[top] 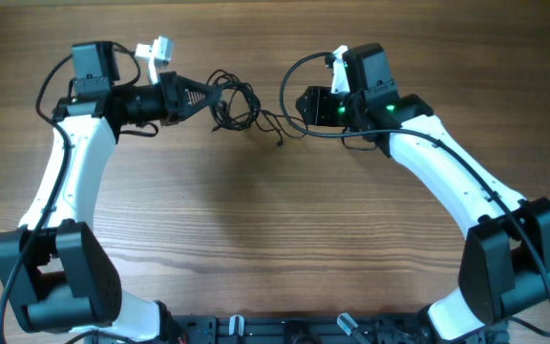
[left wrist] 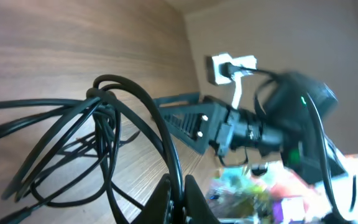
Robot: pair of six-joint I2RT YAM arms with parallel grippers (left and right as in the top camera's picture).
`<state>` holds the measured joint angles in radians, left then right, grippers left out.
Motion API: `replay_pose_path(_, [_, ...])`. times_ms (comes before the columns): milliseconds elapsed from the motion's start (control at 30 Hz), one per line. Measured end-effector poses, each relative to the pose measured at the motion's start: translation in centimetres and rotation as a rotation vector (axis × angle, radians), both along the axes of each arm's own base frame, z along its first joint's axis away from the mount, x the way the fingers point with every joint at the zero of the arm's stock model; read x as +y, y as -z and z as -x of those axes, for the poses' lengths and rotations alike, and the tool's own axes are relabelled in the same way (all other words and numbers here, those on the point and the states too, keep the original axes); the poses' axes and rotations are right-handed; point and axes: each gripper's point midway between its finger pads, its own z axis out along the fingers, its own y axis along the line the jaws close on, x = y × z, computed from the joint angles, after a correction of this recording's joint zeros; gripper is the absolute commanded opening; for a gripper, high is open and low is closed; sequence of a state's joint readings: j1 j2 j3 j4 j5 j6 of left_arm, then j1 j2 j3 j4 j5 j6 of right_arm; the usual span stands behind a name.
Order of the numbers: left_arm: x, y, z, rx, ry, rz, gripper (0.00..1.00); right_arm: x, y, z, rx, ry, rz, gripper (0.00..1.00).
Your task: Untangle cables
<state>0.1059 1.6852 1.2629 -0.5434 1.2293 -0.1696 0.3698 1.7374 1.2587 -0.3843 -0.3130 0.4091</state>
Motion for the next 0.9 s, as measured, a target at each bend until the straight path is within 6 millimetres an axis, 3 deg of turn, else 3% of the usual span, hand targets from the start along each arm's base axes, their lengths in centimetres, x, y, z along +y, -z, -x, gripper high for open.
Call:
replay_pose_path(233, [-0.7, -1.7, 1.1, -0.188, 0.113, 0.052, 0.04, 2.2, -0.6, 2.4, 0.009, -0.219, -0.078, 0.53])
replay_pose_path(533, [-1.2, -3.4, 2.2, -0.272, 0.185, 0.139, 0.04, 3.3, -0.8, 4.4, 0.001, -0.374, -0.113, 0.54])
replay_pose_path(900, [-1.3, -4.1, 2.9, -0.263, 0.21, 0.194, 0.04, 3.7, -1.3, 4.4, -0.16, -0.544, -0.057, 0.59])
